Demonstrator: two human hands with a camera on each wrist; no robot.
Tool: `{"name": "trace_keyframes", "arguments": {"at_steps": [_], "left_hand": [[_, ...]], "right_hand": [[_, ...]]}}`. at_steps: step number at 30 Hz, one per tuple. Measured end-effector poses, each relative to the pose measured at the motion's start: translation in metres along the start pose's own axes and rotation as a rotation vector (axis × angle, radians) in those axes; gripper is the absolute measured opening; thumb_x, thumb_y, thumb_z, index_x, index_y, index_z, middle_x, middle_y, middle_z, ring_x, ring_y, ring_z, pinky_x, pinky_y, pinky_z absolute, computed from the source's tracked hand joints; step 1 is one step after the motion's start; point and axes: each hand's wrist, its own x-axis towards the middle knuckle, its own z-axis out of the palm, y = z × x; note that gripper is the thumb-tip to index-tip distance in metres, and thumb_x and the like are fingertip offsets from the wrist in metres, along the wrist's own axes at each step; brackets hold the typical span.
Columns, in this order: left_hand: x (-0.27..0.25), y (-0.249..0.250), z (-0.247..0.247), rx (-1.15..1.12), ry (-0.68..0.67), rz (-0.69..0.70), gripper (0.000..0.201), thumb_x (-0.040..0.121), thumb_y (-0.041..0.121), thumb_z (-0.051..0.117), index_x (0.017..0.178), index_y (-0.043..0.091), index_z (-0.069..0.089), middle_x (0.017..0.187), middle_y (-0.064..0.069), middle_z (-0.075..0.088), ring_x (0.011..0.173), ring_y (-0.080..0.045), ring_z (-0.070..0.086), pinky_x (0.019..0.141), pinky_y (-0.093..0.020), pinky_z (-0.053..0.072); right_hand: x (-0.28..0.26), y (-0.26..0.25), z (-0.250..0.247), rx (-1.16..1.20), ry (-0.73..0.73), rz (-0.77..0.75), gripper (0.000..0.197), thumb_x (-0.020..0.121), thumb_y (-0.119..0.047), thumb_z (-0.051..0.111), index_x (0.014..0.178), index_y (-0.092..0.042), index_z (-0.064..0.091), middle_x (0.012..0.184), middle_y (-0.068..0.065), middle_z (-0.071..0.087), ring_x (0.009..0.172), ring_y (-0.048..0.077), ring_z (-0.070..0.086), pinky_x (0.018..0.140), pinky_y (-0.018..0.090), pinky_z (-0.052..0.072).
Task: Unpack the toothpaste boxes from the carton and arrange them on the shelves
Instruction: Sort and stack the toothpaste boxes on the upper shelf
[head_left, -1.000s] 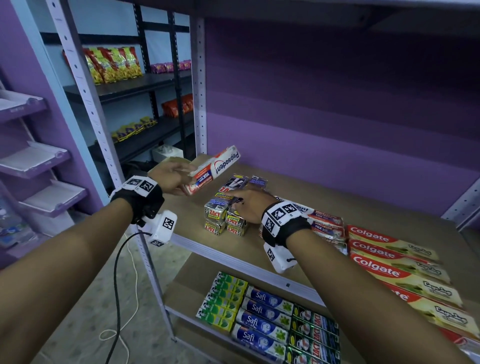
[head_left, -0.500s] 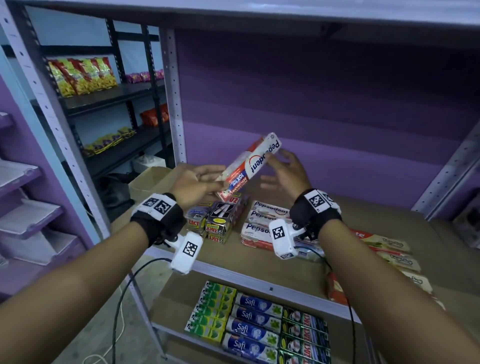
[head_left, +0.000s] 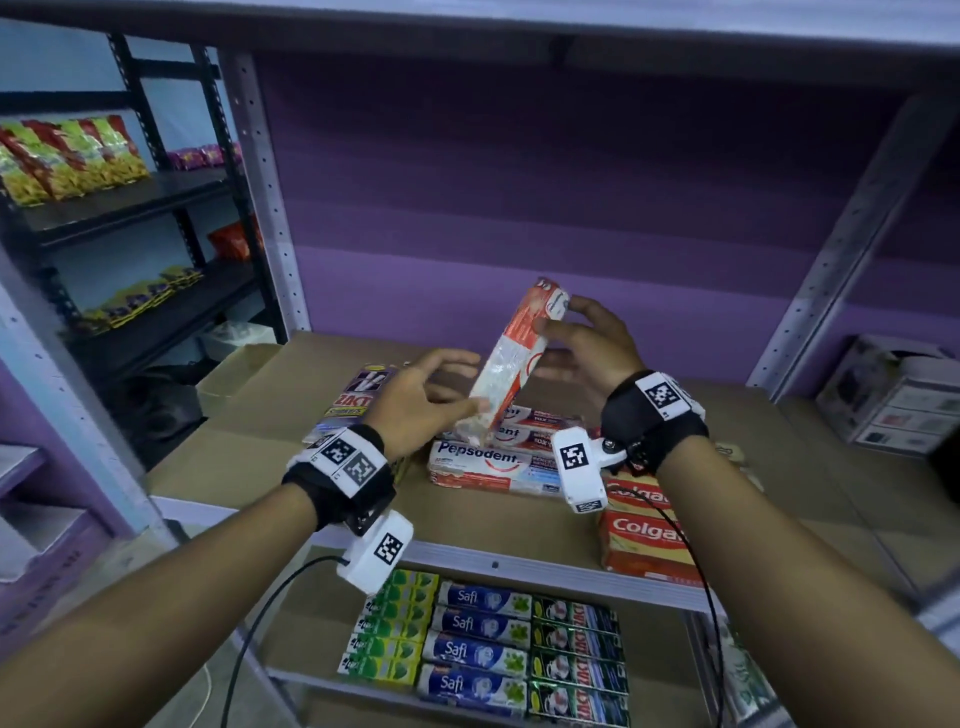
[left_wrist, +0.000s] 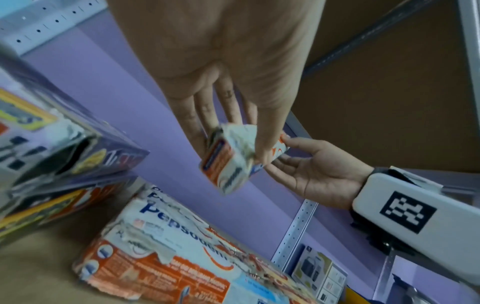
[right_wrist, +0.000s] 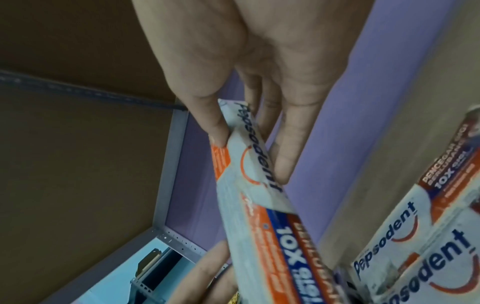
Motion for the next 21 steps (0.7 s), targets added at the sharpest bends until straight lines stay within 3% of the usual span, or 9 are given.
{"name": "trace_keyframes", "arguments": {"at_steps": [2, 4, 8, 12, 16, 21], "left_hand": [[0.005, 0.006, 0.005, -0.049, -0.035, -0.033, 0.039, 0.081, 0.035, 0.077, 0.117, 0.037, 0.062, 0.118, 0.011, 0.068, 0.095, -0.018, 0.071, 0.079, -0.04, 0.06], [0.008, 0.014, 0.008, -0.076, -0.038, -0.031, 0.035, 0.085, 0.043, 0.071, 0.119, 0.038, 0.063, 0.116, 0.012, 0.069, 0.101, -0.017, 0.07, 0.078, -0.041, 0.06], [0.014, 0.029, 0.015, -0.145, -0.046, -0.026, 0.042, 0.08, 0.05, 0.073, 0.119, 0.036, 0.065, 0.117, 0.011, 0.069, 0.102, -0.015, 0.07, 0.078, -0.04, 0.061], [0.016, 0.034, 0.023, -0.182, -0.08, -0.048, 0.039, 0.079, 0.038, 0.079, 0.115, 0.03, 0.068, 0.117, 0.008, 0.07, 0.102, -0.018, 0.071, 0.082, -0.045, 0.059], [0.017, 0.036, 0.024, -0.204, -0.078, -0.071, 0.038, 0.076, 0.03, 0.083, 0.111, 0.024, 0.07, 0.112, 0.005, 0.072, 0.098, -0.019, 0.072, 0.075, -0.044, 0.061], [0.01, 0.03, 0.02, -0.304, -0.064, -0.101, 0.046, 0.073, 0.029, 0.085, 0.113, 0.016, 0.067, 0.115, -0.001, 0.071, 0.1, -0.023, 0.072, 0.075, -0.045, 0.061]], "right_hand": [[-0.008, -0.002, -0.006, -0.062, -0.063, -0.022, 0.043, 0.086, -0.008, 0.072, 0.126, -0.02, 0.058, 0.096, 0.009, 0.077, 0.086, 0.025, 0.075, 0.071, 0.04, 0.061], [-0.015, -0.003, -0.011, -0.103, -0.126, -0.027, 0.045, 0.086, -0.008, 0.072, 0.127, -0.02, 0.059, 0.101, 0.01, 0.076, 0.09, 0.026, 0.074, 0.074, 0.042, 0.061], [-0.027, -0.002, -0.015, -0.168, -0.197, -0.063, 0.048, 0.086, -0.005, 0.072, 0.128, -0.026, 0.062, 0.111, 0.01, 0.071, 0.094, 0.027, 0.073, 0.074, 0.042, 0.061], [-0.034, -0.001, -0.018, -0.211, -0.219, -0.101, 0.054, 0.085, -0.004, 0.073, 0.131, -0.028, 0.061, 0.113, 0.008, 0.07, 0.094, 0.028, 0.073, 0.078, 0.047, 0.061], [-0.039, 0.001, -0.021, -0.194, -0.222, -0.108, 0.054, 0.083, -0.003, 0.075, 0.13, -0.028, 0.061, 0.113, 0.009, 0.069, 0.095, 0.03, 0.073, 0.081, 0.051, 0.059], [-0.045, 0.016, -0.033, -0.34, -0.28, -0.057, 0.056, 0.08, -0.017, 0.08, 0.13, -0.027, 0.056, 0.115, 0.006, 0.069, 0.1, 0.021, 0.072, 0.085, 0.042, 0.06]]}}
